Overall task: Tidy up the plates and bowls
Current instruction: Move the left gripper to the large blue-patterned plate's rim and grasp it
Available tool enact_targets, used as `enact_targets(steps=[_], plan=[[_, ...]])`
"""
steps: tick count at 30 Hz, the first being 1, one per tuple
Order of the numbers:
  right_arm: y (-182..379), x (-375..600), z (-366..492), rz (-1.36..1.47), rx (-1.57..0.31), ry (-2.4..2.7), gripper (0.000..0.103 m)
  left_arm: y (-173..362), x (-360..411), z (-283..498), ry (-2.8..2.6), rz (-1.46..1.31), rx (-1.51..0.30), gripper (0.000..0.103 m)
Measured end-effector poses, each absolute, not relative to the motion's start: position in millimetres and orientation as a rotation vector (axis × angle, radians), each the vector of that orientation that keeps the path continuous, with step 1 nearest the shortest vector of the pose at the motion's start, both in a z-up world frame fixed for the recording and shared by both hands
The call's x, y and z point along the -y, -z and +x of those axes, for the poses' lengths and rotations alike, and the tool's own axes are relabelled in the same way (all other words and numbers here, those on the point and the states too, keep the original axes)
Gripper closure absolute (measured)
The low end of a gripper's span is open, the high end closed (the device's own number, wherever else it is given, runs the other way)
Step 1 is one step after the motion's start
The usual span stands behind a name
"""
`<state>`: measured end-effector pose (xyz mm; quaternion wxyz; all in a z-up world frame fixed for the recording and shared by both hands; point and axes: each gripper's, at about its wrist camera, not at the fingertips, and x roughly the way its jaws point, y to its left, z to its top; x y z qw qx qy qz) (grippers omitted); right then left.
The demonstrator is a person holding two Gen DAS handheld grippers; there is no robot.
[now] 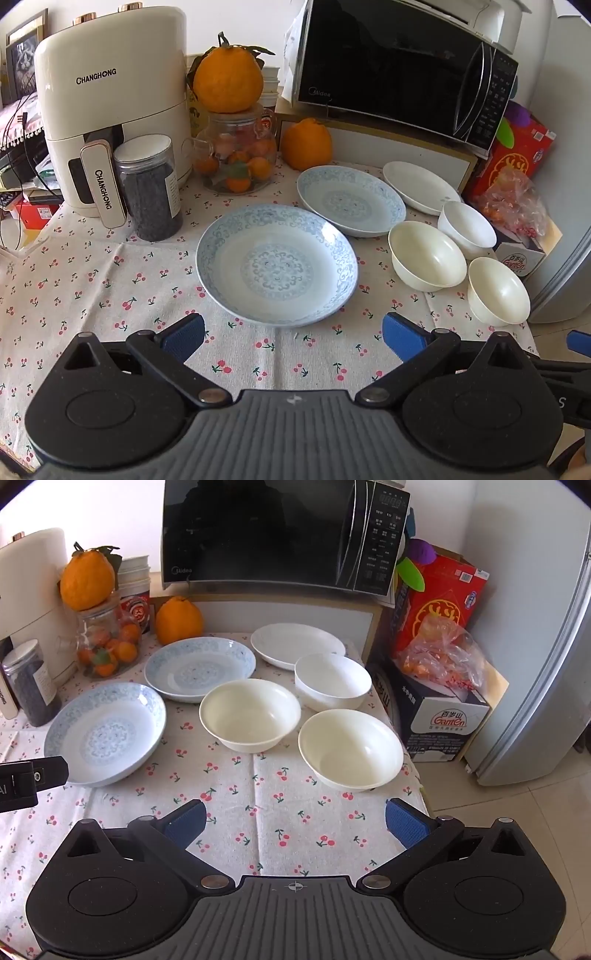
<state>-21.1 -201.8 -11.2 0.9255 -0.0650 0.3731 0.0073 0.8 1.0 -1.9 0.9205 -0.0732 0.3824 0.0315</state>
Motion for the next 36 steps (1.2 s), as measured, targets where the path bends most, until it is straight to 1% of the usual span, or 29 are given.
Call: enact_targets(steps=[8, 15, 25, 29, 32, 33, 34, 35, 36], plan=[[13, 197, -20, -0.167, -0.757, -0.004, 0.000, 4, -3, 9, -0.060, -0.140, -0.820, 0.000], [17, 200, -13, -0.141, -0.791, -0.028, 0.000, 11, -10, 16, -0.084, -0.139, -0.831, 0.000], [35, 201, 5, 0.060, -0.935, -0.195, 0.000, 21, -16, 20, -0.126, -0.096, -0.856, 0.000], [41, 204, 20, 0.207, -0.991, -0.231, 0.000, 23, -26, 29, -0.150, -0.080, -0.875, 0.000], [47, 198, 38, 0.249, -1.036, -0.242, 0.002, 22, -44, 44, -0.150, -0.126, -0.918, 0.001], [48, 194, 44, 0.247, -1.047, -0.254, 0.002, 20, -53, 50, -0.160, -0.161, -0.929, 0.007], [48, 190, 51, 0.248, -1.048, -0.268, 0.004, 19, -65, 56, -0.185, -0.238, -0.939, 0.016], [49, 184, 60, 0.234, -1.060, -0.273, 0.007, 18, -75, 61, -0.209, -0.305, -0.944, 0.020], [49, 179, 67, 0.228, -1.061, -0.285, 0.008, 16, -81, 67, -0.220, -0.348, -0.941, 0.023]])
